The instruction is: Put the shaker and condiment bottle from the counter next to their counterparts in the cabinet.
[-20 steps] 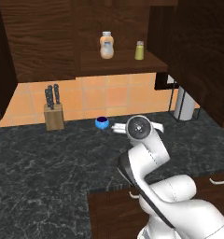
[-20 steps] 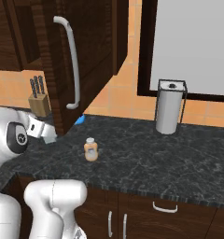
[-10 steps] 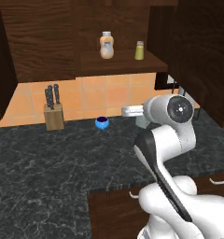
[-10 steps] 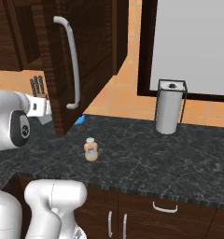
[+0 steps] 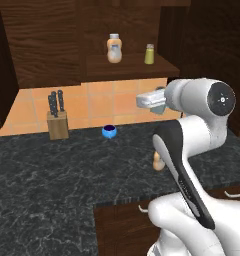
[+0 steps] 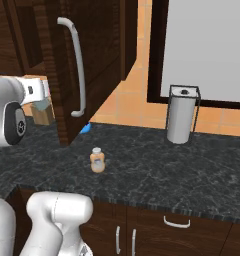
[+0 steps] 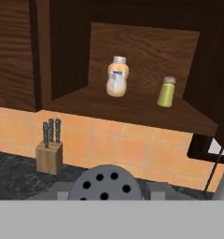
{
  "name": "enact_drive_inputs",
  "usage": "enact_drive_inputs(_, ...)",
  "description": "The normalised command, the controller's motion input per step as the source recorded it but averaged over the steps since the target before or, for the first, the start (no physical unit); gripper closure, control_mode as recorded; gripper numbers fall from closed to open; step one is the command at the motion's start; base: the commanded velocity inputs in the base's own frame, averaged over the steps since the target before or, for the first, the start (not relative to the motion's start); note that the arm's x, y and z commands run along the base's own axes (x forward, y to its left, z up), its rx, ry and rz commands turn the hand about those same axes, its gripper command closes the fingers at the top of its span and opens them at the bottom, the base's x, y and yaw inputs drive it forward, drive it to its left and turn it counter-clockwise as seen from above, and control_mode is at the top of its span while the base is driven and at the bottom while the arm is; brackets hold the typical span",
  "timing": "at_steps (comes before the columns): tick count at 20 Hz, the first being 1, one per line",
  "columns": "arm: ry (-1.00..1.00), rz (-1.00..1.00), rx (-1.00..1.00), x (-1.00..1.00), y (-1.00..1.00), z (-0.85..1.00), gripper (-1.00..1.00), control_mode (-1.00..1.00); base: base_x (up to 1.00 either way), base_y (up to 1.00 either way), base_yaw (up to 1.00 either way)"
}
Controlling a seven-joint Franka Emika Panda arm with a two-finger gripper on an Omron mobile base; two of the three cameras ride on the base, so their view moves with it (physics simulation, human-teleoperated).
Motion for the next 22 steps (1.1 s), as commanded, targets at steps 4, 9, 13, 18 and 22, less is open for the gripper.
enact_drive_inputs(4,-0.20,0.03,-0.02,-0.01,0.00,0.71,1.00,-1.00,0.00,0.00,0.00)
enact_drive_inputs(9,0.01,0.10,0.01,0.22,-0.04,0.63,1.00,-1.00,0.00,0.00,0.00)
enact_drive_inputs(13,0.04,0.08,0.00,0.23,0.00,0.32,1.00,-1.00,0.00,0.00,0.00)
enact_drive_inputs(18,-0.04,-0.05,-0.01,0.08,0.04,-0.02,1.00,-1.00,0.00,0.00,0.00)
enact_drive_inputs(22,-0.06,-0.18,0.00,0.37,0.00,0.00,1.00,-1.00,0.00,0.00,0.00)
